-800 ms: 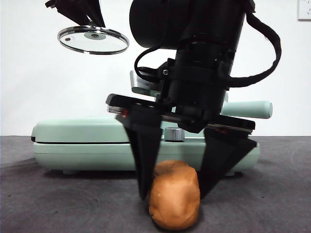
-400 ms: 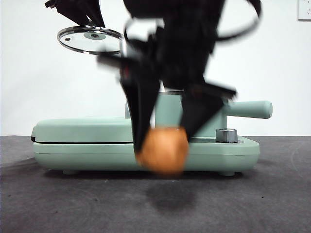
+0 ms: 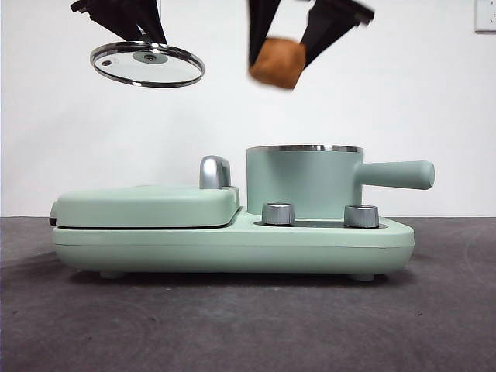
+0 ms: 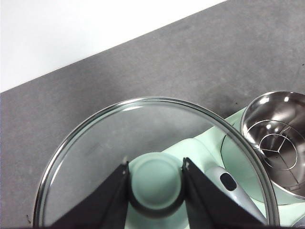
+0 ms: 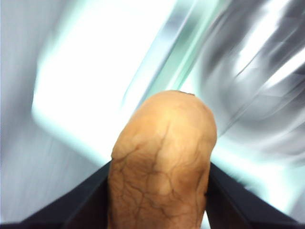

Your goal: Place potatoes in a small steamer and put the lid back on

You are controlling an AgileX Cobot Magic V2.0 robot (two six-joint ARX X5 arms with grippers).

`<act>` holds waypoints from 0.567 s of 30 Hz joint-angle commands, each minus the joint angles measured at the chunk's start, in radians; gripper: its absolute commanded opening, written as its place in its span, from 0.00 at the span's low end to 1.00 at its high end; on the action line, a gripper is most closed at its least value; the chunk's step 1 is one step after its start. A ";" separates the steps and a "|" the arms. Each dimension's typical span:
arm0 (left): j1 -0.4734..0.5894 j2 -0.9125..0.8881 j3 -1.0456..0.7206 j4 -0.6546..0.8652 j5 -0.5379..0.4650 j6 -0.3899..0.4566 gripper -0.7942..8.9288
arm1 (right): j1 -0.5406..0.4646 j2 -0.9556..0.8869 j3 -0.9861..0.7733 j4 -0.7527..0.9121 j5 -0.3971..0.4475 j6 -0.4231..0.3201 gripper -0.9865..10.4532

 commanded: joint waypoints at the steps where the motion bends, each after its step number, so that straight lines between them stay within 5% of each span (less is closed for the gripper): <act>1: -0.001 0.013 0.030 0.024 0.007 0.010 0.11 | -0.047 0.059 0.081 -0.005 -0.002 -0.046 0.26; 17: -0.001 0.033 0.030 0.019 0.009 0.010 0.11 | -0.204 0.331 0.152 0.085 -0.049 -0.101 0.26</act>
